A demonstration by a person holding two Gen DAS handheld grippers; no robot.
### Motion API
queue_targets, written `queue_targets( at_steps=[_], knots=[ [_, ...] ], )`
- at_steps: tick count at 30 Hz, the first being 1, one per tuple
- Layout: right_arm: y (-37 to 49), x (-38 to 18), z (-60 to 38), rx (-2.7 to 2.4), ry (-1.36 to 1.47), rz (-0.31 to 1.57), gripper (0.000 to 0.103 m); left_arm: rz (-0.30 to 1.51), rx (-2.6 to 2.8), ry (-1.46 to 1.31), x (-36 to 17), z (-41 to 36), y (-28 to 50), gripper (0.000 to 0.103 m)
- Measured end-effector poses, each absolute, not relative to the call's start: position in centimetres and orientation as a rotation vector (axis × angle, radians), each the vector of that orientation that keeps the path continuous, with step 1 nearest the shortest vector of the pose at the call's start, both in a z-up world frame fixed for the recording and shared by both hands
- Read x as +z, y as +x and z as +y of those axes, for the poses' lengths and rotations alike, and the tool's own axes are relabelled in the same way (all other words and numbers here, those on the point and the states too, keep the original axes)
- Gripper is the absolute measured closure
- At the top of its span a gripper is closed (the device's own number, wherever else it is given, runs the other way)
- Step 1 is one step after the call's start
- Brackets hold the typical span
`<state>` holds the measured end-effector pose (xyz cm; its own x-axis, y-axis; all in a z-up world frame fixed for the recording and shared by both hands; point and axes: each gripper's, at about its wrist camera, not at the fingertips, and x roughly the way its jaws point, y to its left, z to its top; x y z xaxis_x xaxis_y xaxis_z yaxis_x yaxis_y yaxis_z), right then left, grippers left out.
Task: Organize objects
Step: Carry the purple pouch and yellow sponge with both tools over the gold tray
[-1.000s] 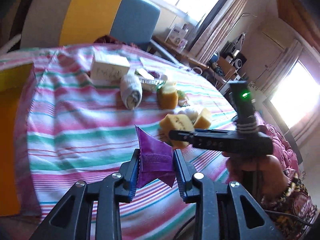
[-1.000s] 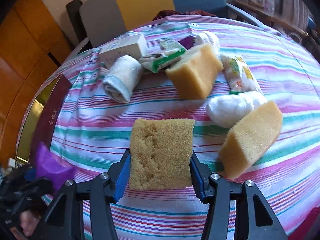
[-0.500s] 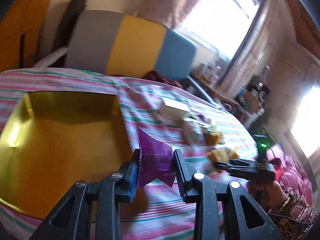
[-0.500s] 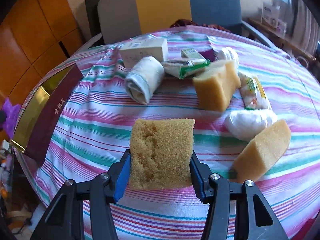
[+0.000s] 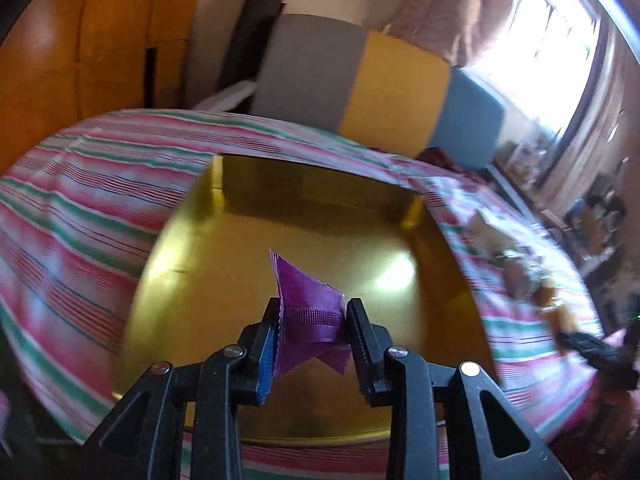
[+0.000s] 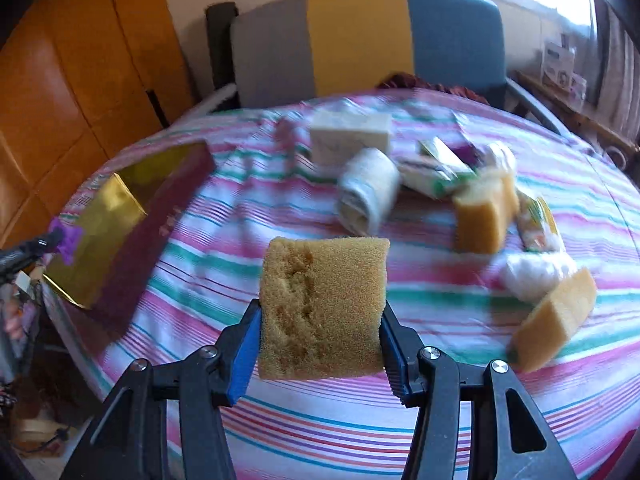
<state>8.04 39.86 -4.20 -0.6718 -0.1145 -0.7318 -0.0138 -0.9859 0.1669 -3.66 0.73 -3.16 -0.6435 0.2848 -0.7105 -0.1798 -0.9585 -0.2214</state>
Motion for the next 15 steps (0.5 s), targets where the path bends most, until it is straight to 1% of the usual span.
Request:
queue_targets(
  at_steps=[6, 10, 15],
  knots=[
    [7.4, -1.4, 33.7, -2.735, 1.099, -0.234, 0.048, -0.166, 2.672, -1.230, -4.2, -1.2, -4.6, 0.071],
    [6.7, -0.8, 30.0, -2.661, 1.067, -0.254, 0.048, -0.159, 2.681, -1.280, -4.8, -1.5, -5.1, 0.070],
    [5.5, -0.8, 25.5, -2.593, 1.067, -0.218, 0.048, -0.097, 2.683, -1.352, -5.7, -1.0, -5.2, 0.070]
  ],
)
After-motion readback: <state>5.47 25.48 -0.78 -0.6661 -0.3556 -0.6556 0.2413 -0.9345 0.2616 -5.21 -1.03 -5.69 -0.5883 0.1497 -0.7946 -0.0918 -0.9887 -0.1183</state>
